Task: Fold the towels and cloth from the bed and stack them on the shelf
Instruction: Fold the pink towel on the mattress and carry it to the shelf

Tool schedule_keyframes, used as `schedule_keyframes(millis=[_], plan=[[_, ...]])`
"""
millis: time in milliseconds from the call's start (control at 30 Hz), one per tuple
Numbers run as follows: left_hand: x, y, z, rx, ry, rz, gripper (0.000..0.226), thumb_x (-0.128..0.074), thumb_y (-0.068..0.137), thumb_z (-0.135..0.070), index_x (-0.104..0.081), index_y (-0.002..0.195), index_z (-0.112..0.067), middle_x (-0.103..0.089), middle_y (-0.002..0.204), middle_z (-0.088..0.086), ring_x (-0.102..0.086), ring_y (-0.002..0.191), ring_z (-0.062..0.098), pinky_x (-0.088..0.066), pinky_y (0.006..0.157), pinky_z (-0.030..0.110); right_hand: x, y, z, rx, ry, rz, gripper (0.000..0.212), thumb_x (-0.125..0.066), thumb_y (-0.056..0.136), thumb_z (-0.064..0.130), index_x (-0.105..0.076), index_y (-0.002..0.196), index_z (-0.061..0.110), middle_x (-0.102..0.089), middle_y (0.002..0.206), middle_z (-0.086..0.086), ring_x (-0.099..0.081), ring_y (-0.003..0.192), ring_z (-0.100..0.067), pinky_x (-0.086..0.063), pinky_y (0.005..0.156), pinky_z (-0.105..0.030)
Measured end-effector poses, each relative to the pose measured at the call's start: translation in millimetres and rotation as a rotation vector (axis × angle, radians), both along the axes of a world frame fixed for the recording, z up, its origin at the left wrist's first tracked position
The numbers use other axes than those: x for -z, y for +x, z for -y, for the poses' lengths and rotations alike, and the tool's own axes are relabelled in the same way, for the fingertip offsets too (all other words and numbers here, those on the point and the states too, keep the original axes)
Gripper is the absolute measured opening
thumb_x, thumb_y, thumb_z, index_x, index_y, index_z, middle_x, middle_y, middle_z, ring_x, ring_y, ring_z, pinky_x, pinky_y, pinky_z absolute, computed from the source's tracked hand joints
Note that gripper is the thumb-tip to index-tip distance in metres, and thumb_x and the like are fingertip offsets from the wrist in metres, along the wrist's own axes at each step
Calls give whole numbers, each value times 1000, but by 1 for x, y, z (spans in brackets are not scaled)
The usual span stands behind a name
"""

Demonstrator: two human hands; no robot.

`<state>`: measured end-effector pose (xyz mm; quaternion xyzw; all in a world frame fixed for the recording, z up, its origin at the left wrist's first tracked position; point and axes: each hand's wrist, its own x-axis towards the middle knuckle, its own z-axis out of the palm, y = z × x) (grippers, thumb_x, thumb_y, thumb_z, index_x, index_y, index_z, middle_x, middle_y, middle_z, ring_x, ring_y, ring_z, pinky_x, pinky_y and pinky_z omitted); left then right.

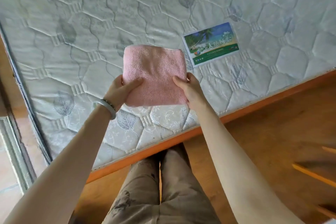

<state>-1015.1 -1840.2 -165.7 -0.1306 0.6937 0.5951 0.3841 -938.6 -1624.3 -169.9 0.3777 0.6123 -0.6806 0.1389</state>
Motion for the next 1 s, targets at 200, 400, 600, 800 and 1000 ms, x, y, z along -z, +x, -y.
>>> schedule_keyframes(millis=[200,400,600,800,1000], plan=[[-88,-2,-43,191,118,-81,44,-74,79,-27,-57,115,-9,-68,112,8,-69,98,24,-59,77,36,-98,41,-18,257,23,-68,41,-72,82,22,-56,118,11,-68,107,-5,-67,95,-22,-55,86,-43],[-144,28,-121,428,266,-16,44,-69,82,-18,-57,121,-1,-71,112,12,-69,99,27,-59,72,32,-162,114,-59,546,86,-124,38,-73,81,18,-59,116,11,-69,109,-10,-68,95,-25,-55,88,-45],[-187,96,-213,724,359,-85,27,-68,83,-20,-64,109,-14,-72,108,11,-69,98,29,-58,72,38,-201,216,-104,792,133,-215,36,-74,80,20,-60,114,16,-69,109,-7,-68,96,-24,-55,87,-45],[-205,165,-302,897,300,-115,79,-84,59,-53,-59,120,-8,-71,111,12,-70,96,27,-58,80,43,-222,309,-147,946,233,-206,48,-68,85,31,-54,128,16,-65,112,-2,-63,102,-23,-54,90,-44],[-231,271,-404,1056,351,-172,45,-66,84,-38,-59,118,-10,-70,108,13,-68,97,29,-57,74,41,-250,413,-222,1040,366,-171,43,-61,89,34,-51,127,17,-61,106,1,-60,93,-18,-56,74,-32]])
